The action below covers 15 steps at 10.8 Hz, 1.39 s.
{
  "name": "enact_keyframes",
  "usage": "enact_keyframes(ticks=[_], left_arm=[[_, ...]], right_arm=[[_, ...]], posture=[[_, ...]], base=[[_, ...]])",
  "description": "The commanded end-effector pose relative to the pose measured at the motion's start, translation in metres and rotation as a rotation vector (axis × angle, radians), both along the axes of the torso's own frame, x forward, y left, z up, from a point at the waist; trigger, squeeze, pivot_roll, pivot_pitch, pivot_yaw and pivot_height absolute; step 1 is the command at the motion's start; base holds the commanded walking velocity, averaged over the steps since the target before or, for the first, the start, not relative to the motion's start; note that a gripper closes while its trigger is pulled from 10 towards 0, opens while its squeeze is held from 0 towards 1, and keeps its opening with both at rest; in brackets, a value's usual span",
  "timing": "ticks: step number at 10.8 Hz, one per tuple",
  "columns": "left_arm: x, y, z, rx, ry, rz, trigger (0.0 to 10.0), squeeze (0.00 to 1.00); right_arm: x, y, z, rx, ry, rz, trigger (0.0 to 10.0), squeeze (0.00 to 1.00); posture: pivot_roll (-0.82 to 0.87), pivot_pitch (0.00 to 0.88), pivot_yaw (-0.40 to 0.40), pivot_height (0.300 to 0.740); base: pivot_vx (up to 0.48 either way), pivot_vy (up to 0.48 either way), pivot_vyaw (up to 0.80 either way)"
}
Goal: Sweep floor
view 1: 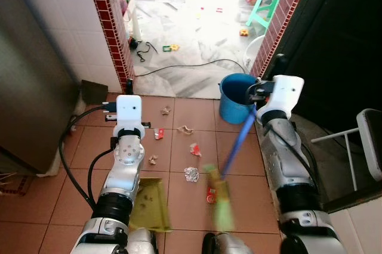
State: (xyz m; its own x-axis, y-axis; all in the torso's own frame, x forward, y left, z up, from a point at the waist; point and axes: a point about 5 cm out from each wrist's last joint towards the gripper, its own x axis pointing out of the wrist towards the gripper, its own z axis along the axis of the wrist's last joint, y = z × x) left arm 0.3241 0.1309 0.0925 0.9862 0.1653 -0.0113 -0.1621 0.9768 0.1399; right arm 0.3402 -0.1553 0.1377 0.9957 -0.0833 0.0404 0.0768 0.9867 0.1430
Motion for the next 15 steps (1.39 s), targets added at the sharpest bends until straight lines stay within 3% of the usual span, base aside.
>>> enact_keyframes(ticks=[1, 3, 4, 7, 9, 10, 12, 13, 15], left_arm=[[-0.003, -0.011, -0.012, -0.074, 0.056, -0.019, 10.0, 0.00], [0.000, -0.018, -0.017, -0.117, 0.061, -0.025, 10.0, 0.00], [0.000, -0.019, -0.017, -0.115, 0.061, -0.025, 10.0, 0.00], [0.000, -0.021, -0.021, -0.126, 0.076, -0.038, 10.0, 0.00], [0.001, -0.021, -0.023, -0.133, 0.079, -0.042, 10.0, 0.00], [0.001, -0.021, -0.023, -0.134, 0.079, -0.044, 10.0, 0.00], [0.001, -0.022, -0.024, -0.135, 0.080, -0.048, 10.0, 0.00], [0.001, -0.024, -0.025, -0.137, 0.088, -0.067, 10.0, 0.00], [0.000, -0.042, -0.030, -0.166, 0.141, -0.224, 10.0, 0.00]], right_arm=[[0.004, 0.004, 0.009, 0.052, -0.026, 0.019, 10.0, 0.00], [0.006, 0.020, 0.024, 0.123, -0.069, 0.097, 10.0, 0.00], [0.006, 0.021, 0.025, 0.121, -0.072, 0.107, 10.0, 0.00], [0.009, 0.035, 0.037, 0.250, -0.068, 0.194, 10.0, 0.00], [0.012, 0.044, 0.069, 0.347, -0.128, 0.301, 10.0, 0.00], [0.013, 0.045, 0.077, 0.339, -0.150, 0.317, 10.0, 0.00], [0.014, 0.038, 0.103, 0.211, -0.259, 0.349, 10.0, 0.00], [0.012, 0.028, 0.119, 0.075, -0.347, 0.329, 10.0, 0.00], [0.010, 0.013, 0.112, -0.030, -0.353, 0.273, 10.0, 0.00]], posture=[[-0.02, 0.078, -0.055, 0.740], [-0.03, 0.080, -0.058, 0.740], [-0.03, 0.080, -0.058, 0.740], [-0.03, 0.080, -0.055, 0.740], [-0.04, 0.080, -0.053, 0.740], [-0.04, 0.080, -0.052, 0.740], [-0.04, 0.078, -0.049, 0.740], [-0.04, 0.078, -0.049, 0.740], [-0.04, 0.079, -0.046, 0.740]], base=[[0.000, 0.000, 0.00], [0.000, 0.000, 0.00], [0.000, 0.000, 0.00], [0.000, 0.000, 0.00], [0.000, 0.000, 0.00], [0.000, 0.000, 0.00], [0.000, 0.000, 0.00], [0.000, 0.000, 0.00], [0.000, 0.000, 0.00]])
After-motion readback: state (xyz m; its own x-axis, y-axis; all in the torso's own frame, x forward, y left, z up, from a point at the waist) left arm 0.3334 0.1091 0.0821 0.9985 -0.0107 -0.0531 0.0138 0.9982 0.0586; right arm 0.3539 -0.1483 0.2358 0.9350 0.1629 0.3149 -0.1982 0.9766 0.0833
